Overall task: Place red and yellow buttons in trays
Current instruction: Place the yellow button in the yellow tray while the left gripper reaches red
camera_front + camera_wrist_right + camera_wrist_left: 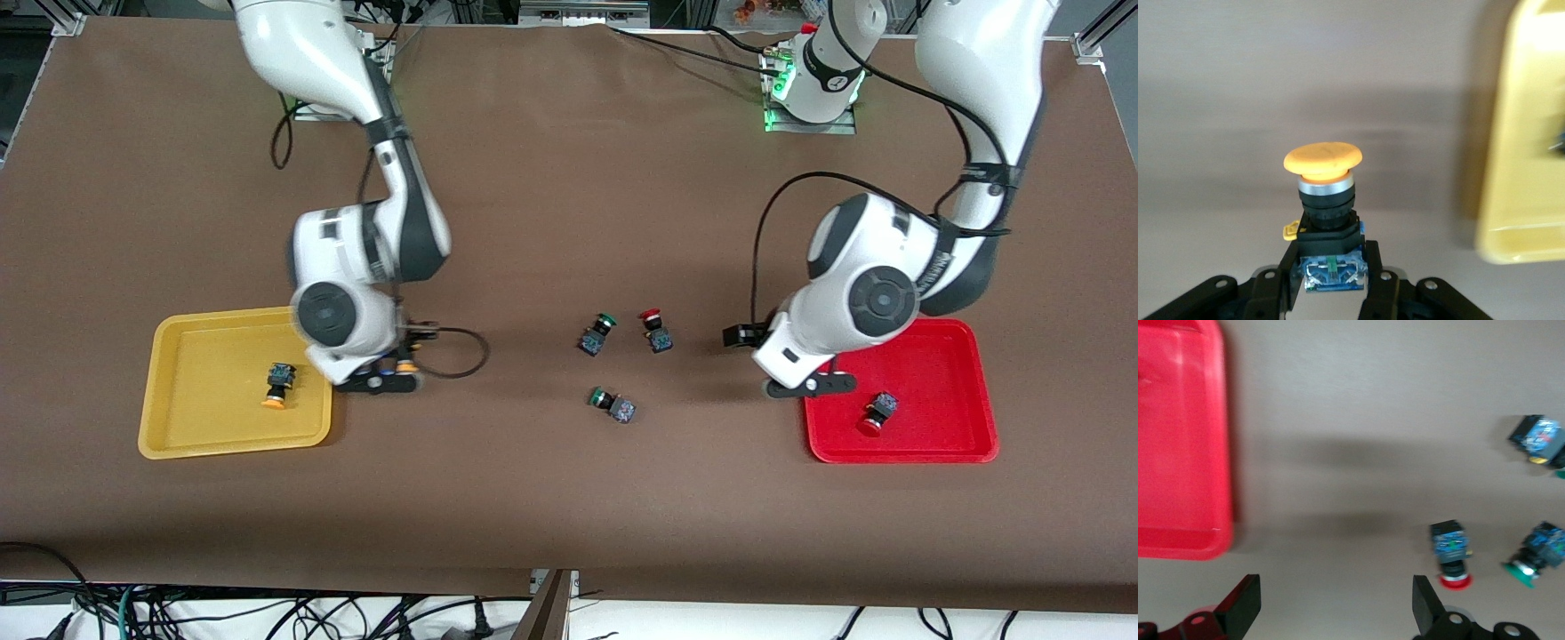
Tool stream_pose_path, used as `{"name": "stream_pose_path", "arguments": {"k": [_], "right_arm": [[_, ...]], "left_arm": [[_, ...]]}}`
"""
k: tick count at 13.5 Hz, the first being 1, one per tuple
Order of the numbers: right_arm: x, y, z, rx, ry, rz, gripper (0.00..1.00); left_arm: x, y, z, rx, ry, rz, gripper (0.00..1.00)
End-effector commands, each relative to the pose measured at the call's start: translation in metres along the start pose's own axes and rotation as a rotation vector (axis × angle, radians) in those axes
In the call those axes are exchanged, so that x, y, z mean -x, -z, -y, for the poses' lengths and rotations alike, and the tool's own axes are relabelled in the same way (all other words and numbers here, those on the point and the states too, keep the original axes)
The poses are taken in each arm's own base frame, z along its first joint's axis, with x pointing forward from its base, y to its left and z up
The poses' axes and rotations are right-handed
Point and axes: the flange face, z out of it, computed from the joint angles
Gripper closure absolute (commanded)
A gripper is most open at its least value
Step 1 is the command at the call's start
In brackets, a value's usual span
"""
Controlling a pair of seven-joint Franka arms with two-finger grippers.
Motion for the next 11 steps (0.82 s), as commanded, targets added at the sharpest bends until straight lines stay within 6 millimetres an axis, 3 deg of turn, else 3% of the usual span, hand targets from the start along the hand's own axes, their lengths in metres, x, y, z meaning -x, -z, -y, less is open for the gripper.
{"name": "stream_pose_path", "arguments": {"k": [1,3,4,6,8,11], "right_arm": [[-0.005,-0.021,-0.081,-0.017,0.112,0.028,0.93],[-0.011,-0.035,-0.135,-0.029,0.149,0.021,0.86],[-0.014,-0.044,-0.15,-0.038,0.142,0.017,0.85],[-0.017,-0.049,-0.151,-0.072,0.151,0.0,0.72],[-0.02,-0.049,-0.152,-0.07,0.139,-0.018,0.01],[-0.02,-0.038,-0.141,-0.096,0.138,-0.029,0.01]], "left_arm": [[0.024,-0.037,-0.032,0.025,0.06,-0.043,0.0],[0.038,-0.069,-0.053,0.038,0.167,-0.049,0.0],[0.04,-0.08,-0.064,0.057,0.214,-0.06,0.0],[0.048,-0.109,-0.087,0.053,0.223,-0.086,0.0],[0.044,-0.14,-0.09,0.032,0.222,-0.142,0.0],[0.051,-0.154,-0.105,0.033,0.194,-0.17,0.0]]}}
